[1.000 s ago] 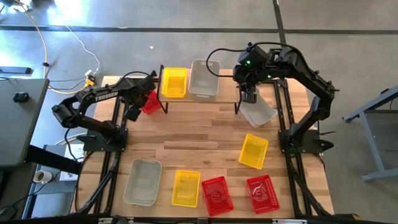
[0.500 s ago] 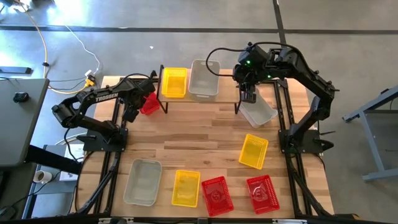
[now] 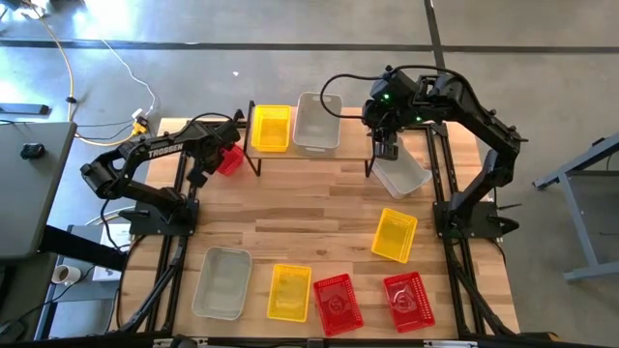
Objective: Stack baskets on shelf by color
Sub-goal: Put the top red bin on the shelf
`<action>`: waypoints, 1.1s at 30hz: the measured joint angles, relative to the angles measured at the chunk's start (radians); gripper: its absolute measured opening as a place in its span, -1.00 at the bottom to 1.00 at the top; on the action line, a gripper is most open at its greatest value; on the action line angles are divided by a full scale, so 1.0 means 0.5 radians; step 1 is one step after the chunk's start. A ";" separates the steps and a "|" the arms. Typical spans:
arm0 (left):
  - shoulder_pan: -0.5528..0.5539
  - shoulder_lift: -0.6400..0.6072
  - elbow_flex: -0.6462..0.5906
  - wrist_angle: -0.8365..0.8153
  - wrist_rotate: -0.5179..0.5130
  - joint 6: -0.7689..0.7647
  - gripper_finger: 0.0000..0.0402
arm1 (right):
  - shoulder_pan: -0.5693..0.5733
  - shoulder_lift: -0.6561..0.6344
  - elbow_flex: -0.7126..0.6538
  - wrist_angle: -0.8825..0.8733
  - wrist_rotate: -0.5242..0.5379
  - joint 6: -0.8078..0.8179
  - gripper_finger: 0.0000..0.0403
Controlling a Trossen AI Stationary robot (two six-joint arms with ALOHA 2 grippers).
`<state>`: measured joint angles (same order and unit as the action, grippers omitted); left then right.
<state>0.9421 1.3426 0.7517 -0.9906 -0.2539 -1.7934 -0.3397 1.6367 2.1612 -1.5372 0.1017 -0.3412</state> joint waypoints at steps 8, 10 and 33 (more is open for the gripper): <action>0.001 -0.045 0.000 -0.011 -0.015 0.207 -0.97 | 0.000 0.000 0.000 -0.001 0.000 -0.015 -0.35; 0.001 -0.089 0.000 -0.013 -0.037 0.228 -0.98 | 0.000 0.000 0.000 -0.001 0.000 -0.015 -0.35; 0.000 -0.636 0.000 -0.015 -0.096 0.664 -1.00 | -0.001 0.000 0.000 0.000 0.000 -0.015 -0.35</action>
<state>0.9421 1.0246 0.7517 -0.9981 -0.3017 -1.4612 -0.3401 1.6367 2.1612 -1.5372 0.1017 -0.3489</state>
